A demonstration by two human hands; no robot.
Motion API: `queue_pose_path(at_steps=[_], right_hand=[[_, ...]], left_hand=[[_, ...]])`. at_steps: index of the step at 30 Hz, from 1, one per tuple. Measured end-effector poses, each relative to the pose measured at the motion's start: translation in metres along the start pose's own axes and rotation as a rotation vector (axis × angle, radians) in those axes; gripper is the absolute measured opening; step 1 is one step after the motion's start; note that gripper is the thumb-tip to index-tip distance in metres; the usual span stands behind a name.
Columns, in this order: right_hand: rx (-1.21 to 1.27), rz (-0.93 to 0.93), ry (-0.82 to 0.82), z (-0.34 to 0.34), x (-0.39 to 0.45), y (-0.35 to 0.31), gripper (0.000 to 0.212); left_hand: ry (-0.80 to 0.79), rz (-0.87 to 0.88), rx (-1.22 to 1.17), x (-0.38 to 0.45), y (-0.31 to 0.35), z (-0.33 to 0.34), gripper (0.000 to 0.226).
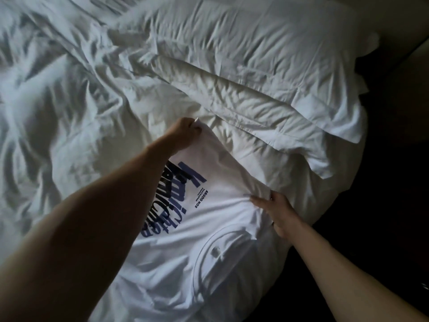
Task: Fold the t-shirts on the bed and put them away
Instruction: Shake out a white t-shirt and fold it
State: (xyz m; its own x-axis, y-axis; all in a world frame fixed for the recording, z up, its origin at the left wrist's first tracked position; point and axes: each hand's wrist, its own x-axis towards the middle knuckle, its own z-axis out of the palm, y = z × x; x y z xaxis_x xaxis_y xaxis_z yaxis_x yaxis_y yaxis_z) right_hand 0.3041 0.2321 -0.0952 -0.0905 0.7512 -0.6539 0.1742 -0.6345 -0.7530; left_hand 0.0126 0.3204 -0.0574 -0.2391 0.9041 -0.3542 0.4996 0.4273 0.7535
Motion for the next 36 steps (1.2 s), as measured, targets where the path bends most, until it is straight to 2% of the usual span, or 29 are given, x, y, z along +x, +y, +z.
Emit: queue_pose_path(at_steps=[3,9,12,14,16,18,22,26,29,31,34,36], right_hand=[[0.049,-0.028,0.021,-0.005,-0.010,-0.033,0.031],[0.001,-0.225,0.107,-0.014,-0.055,-0.101,0.025],[-0.020,-0.312,0.097,-0.014,-0.090,-0.121,0.024],[-0.016,-0.354,0.079,-0.009,-0.121,-0.124,0.023],[-0.017,-0.388,0.043,0.003,-0.157,-0.121,0.018],[-0.026,-0.413,0.008,0.021,-0.191,-0.109,0.017],[-0.009,-0.378,-0.088,0.061,-0.238,-0.062,0.028],[-0.109,-0.298,-0.154,0.103,-0.268,-0.004,0.017],[-0.121,-0.231,-0.199,0.124,-0.283,0.037,0.021],[-0.142,-0.192,-0.230,0.133,-0.288,0.063,0.024],[-0.129,-0.146,-0.298,0.144,-0.292,0.092,0.022],[-0.137,-0.109,-0.333,0.152,-0.291,0.104,0.025]], left_hand=[[0.031,0.046,-0.051,-0.003,0.027,-0.020,0.020],[0.103,0.124,-0.182,-0.032,0.073,-0.068,0.013],[0.082,0.202,-0.273,-0.070,0.089,-0.093,0.015],[0.087,0.238,-0.327,-0.106,0.093,-0.111,0.006],[0.094,0.263,-0.361,-0.145,0.090,-0.130,0.012],[0.102,0.262,-0.354,-0.183,0.079,-0.147,0.016],[0.141,0.194,-0.305,-0.240,0.036,-0.171,0.011],[0.131,0.087,-0.261,-0.289,-0.024,-0.183,0.027],[0.127,0.019,-0.218,-0.316,-0.066,-0.184,0.045],[0.130,-0.019,-0.206,-0.330,-0.090,-0.181,0.041],[0.095,-0.060,-0.179,-0.342,-0.114,-0.177,0.012],[0.066,-0.095,-0.130,-0.338,-0.129,-0.178,0.025]])
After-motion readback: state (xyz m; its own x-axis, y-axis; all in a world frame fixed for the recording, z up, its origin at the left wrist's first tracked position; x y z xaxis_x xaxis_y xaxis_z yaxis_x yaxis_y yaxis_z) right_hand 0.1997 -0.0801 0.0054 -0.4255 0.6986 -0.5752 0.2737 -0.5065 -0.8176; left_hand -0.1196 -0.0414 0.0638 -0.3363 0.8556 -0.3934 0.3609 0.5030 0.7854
